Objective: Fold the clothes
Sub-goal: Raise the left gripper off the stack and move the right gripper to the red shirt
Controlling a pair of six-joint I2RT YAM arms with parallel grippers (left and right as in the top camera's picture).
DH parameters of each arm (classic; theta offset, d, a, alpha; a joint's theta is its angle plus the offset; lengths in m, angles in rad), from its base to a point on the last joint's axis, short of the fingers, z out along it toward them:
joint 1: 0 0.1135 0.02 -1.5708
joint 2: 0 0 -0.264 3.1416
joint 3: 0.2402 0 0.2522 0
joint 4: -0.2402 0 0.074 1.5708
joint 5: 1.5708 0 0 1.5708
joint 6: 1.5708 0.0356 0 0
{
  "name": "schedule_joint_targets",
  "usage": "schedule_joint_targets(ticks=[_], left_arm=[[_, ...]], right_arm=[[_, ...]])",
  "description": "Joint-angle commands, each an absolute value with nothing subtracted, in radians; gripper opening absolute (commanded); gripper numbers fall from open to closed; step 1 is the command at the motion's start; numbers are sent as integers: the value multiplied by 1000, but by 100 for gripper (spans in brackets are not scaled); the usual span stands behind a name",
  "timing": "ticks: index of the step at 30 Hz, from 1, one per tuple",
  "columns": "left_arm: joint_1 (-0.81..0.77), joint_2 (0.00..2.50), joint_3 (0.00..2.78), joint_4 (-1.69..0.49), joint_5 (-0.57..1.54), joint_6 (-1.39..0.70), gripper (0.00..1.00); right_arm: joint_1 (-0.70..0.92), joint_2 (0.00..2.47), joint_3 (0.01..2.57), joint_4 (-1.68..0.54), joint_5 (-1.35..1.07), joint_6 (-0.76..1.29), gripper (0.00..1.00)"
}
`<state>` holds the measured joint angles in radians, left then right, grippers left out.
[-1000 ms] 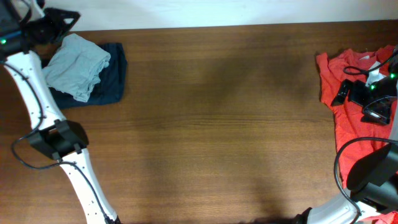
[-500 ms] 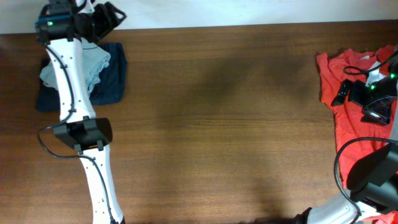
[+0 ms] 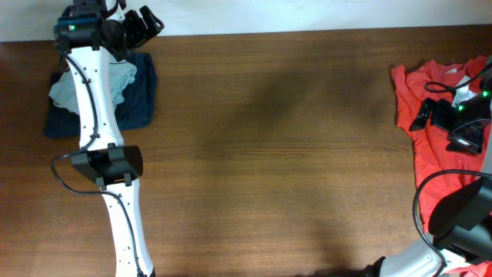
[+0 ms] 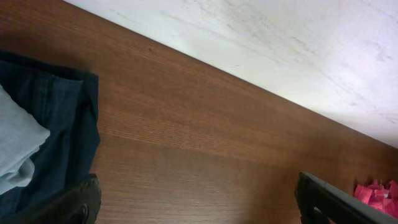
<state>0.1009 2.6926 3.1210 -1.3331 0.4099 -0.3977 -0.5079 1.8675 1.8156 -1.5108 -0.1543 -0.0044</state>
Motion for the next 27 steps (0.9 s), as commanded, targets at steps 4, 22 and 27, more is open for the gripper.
schedule_joint_targets(ticks=[4,22,27], left_arm=[[100,2664,3128,-1333,395,-396,99],[100,2664,3128,-1333,395,-396,99],[100,2664,3128,-1333,395,-396,99]], right_arm=[[-511,1860,1818,-1510,-145,-6,99],[-442,1739,1818,-1503,-145,-6,99],[-355,1581,1818,-1503,-145,-6,99]])
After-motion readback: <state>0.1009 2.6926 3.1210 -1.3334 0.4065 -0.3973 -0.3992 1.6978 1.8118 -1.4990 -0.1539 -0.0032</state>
